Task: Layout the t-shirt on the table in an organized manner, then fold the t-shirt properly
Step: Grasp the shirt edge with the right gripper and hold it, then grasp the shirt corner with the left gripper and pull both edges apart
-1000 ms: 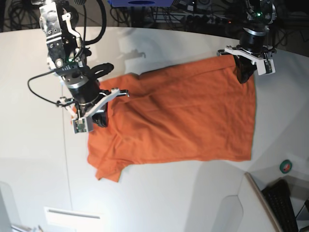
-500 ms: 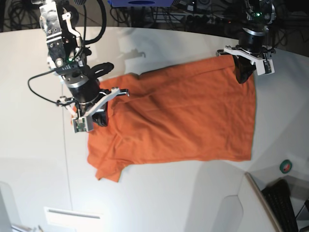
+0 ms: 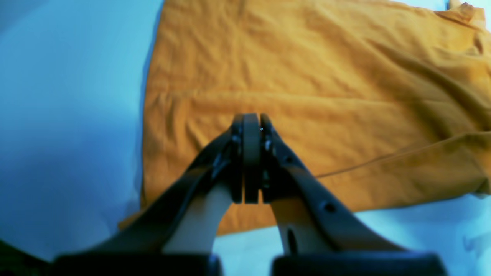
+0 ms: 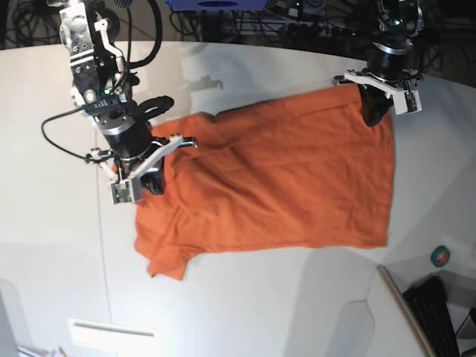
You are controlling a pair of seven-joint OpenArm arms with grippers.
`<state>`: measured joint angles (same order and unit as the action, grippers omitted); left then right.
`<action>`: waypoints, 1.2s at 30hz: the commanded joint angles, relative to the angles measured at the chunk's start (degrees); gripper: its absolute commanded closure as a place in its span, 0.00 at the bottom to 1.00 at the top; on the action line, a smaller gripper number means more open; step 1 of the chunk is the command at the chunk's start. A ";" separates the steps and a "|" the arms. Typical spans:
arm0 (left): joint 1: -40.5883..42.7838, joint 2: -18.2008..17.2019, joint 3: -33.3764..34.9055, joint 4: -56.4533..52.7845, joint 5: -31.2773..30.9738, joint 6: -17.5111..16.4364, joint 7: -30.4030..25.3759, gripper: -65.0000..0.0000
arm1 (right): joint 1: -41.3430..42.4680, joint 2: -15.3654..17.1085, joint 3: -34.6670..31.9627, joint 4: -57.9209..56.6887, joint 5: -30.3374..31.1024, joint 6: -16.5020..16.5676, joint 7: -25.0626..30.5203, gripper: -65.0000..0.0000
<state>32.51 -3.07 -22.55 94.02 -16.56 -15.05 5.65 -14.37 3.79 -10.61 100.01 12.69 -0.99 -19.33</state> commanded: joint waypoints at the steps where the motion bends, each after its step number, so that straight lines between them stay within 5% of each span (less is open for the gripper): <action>1: -0.29 -0.58 -0.36 0.09 -0.54 -0.12 -0.95 1.00 | 0.26 0.12 0.19 1.14 0.10 0.34 1.53 1.00; 8: -6.18 -3.04 -2.55 -2.19 -0.54 -0.12 17.16 1.00 | 2.28 0.47 5.12 -3.00 0.10 0.34 1.53 1.00; 17: -10.58 -3.30 -1.94 -6.50 0.07 -0.12 18.13 1.00 | 3.60 1.00 9.42 -6.34 0.10 0.34 1.35 1.00; 23: -11.28 -5.68 1.23 -10.98 0.07 -0.12 18.13 1.00 | 7.21 1.00 9.42 -9.85 0.10 0.34 -6.91 1.00; 28: -12.16 -6.03 0.96 -12.39 0.07 -0.12 18.04 1.00 | 8.96 0.65 9.25 -12.40 0.10 0.34 -7.26 1.00; 36: -10.58 -5.94 1.40 -8.26 -0.45 -0.12 18.13 1.00 | 7.03 0.47 9.16 -2.20 0.10 0.34 -7.35 1.00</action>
<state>21.98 -8.60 -21.06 84.79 -16.58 -15.03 24.91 -7.92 4.05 -1.50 96.82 12.91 -0.62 -27.66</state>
